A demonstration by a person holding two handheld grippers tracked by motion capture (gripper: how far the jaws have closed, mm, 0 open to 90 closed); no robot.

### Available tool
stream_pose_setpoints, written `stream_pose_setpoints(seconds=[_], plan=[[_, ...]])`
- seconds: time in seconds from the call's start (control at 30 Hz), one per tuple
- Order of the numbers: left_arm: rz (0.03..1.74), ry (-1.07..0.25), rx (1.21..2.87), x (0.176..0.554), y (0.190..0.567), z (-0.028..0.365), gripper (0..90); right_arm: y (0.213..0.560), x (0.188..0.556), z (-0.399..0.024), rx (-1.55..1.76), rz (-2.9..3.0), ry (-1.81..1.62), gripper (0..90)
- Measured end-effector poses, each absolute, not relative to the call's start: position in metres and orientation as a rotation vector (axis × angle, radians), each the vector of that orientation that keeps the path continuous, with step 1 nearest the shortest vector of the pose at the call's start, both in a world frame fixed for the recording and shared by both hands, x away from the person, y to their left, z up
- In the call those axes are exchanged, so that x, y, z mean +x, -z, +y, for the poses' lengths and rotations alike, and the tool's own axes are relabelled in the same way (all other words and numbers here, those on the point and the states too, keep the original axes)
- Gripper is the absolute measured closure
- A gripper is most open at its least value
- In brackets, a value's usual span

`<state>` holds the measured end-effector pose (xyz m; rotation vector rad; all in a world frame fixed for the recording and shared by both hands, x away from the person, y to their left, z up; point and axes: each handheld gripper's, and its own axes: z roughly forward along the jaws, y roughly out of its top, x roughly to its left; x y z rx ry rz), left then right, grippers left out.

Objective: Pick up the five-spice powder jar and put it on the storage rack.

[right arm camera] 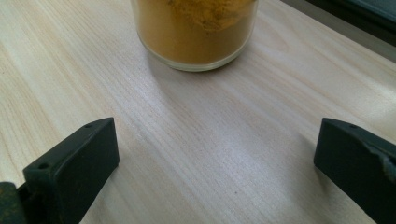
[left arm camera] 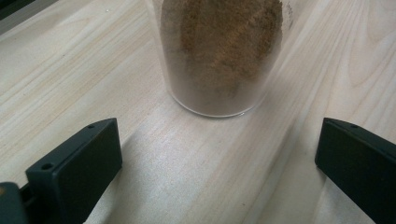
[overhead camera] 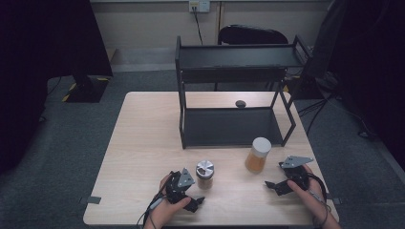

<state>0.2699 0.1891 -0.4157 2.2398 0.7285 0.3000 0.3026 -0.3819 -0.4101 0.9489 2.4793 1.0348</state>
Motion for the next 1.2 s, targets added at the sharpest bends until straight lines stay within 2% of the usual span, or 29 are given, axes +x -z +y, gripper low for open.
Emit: stream_pose_setpoints(seconds=[0.57, 1.2], plan=[[0.805, -0.302, 2.206, 0.267, 0.415, 0.185, 1.8, 0.410, 0.302, -0.382, 0.948, 2.478, -1.035, 0.0], [0.797, -0.292, 2.159, 0.275, 0.407, 0.179, 2.0, 0.410, 0.303, -0.382, 0.948, 2.479, -1.035, 0.0]])
